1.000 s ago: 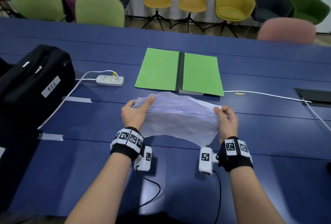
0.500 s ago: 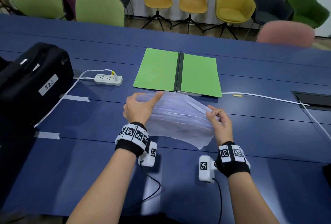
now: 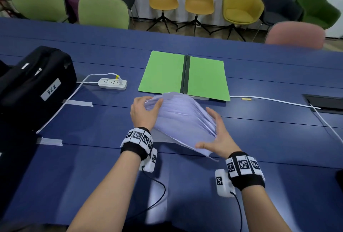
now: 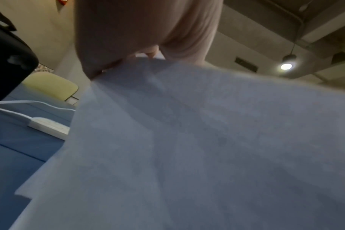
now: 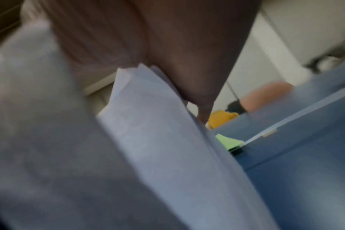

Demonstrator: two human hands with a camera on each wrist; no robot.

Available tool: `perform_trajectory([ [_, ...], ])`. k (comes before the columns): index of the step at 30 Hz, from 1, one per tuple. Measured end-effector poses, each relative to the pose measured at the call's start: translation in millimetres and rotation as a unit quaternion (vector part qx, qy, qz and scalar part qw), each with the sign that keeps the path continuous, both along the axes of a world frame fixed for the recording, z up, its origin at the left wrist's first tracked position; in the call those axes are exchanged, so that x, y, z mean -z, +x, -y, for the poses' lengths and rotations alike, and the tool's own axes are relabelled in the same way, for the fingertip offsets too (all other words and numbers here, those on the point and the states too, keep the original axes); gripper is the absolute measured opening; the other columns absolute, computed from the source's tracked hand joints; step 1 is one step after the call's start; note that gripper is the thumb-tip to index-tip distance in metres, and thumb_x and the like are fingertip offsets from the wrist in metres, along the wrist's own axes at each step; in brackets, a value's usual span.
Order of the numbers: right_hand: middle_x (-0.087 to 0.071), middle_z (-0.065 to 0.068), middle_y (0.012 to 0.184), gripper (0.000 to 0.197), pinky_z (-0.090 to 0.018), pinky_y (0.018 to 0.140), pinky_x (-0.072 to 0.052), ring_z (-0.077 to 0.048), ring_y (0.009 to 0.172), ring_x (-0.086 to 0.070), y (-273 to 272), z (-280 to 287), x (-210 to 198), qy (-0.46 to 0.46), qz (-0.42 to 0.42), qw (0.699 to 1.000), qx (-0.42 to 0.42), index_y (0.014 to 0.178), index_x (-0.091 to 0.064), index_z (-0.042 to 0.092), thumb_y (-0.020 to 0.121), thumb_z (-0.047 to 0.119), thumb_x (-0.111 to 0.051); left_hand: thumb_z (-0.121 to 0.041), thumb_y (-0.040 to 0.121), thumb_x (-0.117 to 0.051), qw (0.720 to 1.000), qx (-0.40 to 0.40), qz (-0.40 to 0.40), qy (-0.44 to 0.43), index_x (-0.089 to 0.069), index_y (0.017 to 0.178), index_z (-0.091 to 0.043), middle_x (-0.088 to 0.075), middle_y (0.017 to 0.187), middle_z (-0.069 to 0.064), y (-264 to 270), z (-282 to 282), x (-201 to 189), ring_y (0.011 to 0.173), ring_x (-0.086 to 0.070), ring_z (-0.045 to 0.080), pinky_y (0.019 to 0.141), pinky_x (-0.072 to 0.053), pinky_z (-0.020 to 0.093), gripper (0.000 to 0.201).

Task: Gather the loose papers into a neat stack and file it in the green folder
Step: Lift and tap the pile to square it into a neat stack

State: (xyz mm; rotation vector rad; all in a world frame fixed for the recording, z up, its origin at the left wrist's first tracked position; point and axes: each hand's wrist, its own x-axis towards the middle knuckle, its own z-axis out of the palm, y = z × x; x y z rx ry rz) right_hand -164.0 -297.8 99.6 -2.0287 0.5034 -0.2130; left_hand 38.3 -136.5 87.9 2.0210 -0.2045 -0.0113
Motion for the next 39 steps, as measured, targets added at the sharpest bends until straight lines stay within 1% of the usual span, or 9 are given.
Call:
perform_trajectory([
  [4, -0.029, 0.023, 0.147, 0.109, -0.034, 0.108, -0.034, -0.006, 0.131, -0.038, 1.1, -10.4, 5.9, -0.181, -0.041, 0.983, -0.003, 0.135, -0.007, 0.061, 0.063, 0.019, -0.077, -0.049, 0.081, -0.066, 0.998, -0.028, 0.048, 0.02, -0.066, 0.09, -0.014, -0.061, 0.104, 0.005, -1.4, 11.2, 11.0, 0.1, -0.052, 0.029, 0.086, -0.033, 0.033, 0.036],
  [8, -0.069, 0.002, 0.098, 0.051, -0.025, 0.085, -0.051, -0.022, 0.087, -0.062, 7.9, 0.2, 10.3, -0.156, -0.026, 0.977, 0.146, 0.118, -0.056, 0.038, 0.083, 0.002, -0.06, -0.049, 0.085, -0.061, 0.997, -0.052, 0.06, 0.021, -0.06, 0.085, -0.006, -0.058, 0.1, 0.012, 1.7, 19.8, 10.9, 0.097, -0.048, 0.03, 0.079, -0.022, 0.029, 0.043],
  [11, -0.067, 0.013, 0.068, 0.028, -0.021, 0.07, -0.045, 0.001, 0.061, -0.058, 8.1, 9.9, 8.5, -0.016, 0.017, 0.981, 0.195, 0.08, -0.066, 0.033, 0.077, 0.006, -0.073, -0.05, 0.085, -0.06, 0.995, -0.07, 0.069, 0.006, -0.059, 0.084, -0.004, -0.057, 0.097, 0.013, 3.4, 21.1, 11.9, 0.095, -0.047, 0.031, 0.079, -0.022, 0.028, 0.046],
  [16, -0.058, 0.03, 0.123, 0.083, -0.003, 0.087, -0.041, 0.016, 0.109, -0.053, -18.1, 8.3, 9.4, 0.149, 0.037, 0.988, 0.005, 0.129, -0.046, 0.04, 0.058, 0.02, -0.083, -0.048, 0.084, -0.063, 0.99, -0.099, 0.097, -0.012, -0.06, 0.081, -0.003, -0.057, 0.089, 0.014, 3.8, 21.9, 14.1, 0.086, -0.047, 0.031, 0.077, -0.024, 0.027, 0.045],
  [21, -0.034, 0.026, 0.145, 0.121, -0.003, 0.103, -0.027, 0.017, 0.13, -0.03, -39.4, 3.2, 27.6, 0.071, -0.045, 0.996, -0.032, 0.145, -0.017, 0.039, 0.05, 0.028, -0.092, -0.048, 0.086, -0.06, 0.99, -0.105, 0.095, -0.028, -0.061, 0.08, -0.003, -0.057, 0.086, 0.015, 6.6, 27.6, 12.4, 0.086, -0.048, 0.032, 0.076, -0.028, 0.028, 0.045],
  [26, -0.067, 0.0, 0.107, 0.067, -0.024, 0.087, -0.053, 0.005, 0.088, -0.064, -17.4, 8.6, 39.3, 0.119, 0.031, 0.982, 0.145, 0.122, -0.057, 0.008, 0.062, 0.0, -0.084, -0.059, 0.08, -0.058, 0.989, -0.112, 0.09, -0.038, -0.056, 0.074, -0.005, -0.055, 0.084, 0.011, 4.3, 21.0, 12.4, 0.082, -0.04, 0.024, 0.08, -0.043, 0.041, 0.054],
  [30, -0.065, -0.006, 0.095, 0.045, -0.007, 0.061, -0.049, -0.017, 0.083, -0.061, 2.6, 12.4, 47.9, 0.134, 0.024, 0.967, 0.215, 0.11, -0.061, -0.002, 0.071, 0.006, -0.081, -0.073, 0.066, -0.056, 0.994, -0.098, 0.056, -0.011, -0.063, 0.078, -0.016, -0.057, 0.096, 0.001, -1.9, 5.2, 3.2, 0.098, -0.046, 0.023, 0.089, -0.026, 0.03, 0.058],
  [34, -0.061, 0.003, 0.115, 0.052, 0.004, 0.068, -0.044, 0.02, 0.078, -0.061, 1.9, 13.9, 47.2, 0.118, 0.037, 0.974, 0.189, 0.123, -0.059, 0.004, 0.074, 0.0, -0.077, -0.067, 0.069, -0.062, 0.988, -0.003, 0.154, 0.019, -0.068, 0.088, -0.031, -0.055, 0.107, -0.011, -7.8, -8.3, -10.8, 0.111, -0.043, 0.011, 0.101, -0.022, 0.034, 0.041],
  [39, -0.068, 0.026, 0.06, 0.02, -0.001, 0.056, -0.044, 0.015, 0.054, -0.058, -0.5, 9.7, 43.3, 0.153, 0.046, 0.968, 0.193, 0.09, -0.066, 0.006, 0.075, -0.004, -0.074, -0.047, 0.078, -0.065, 0.957, 0.124, 0.254, 0.06, -0.069, 0.075, -0.028, -0.062, 0.101, -0.012, -5.7, -12.1, -13.2, 0.104, -0.05, 0.014, 0.1, -0.026, 0.042, 0.019],
])
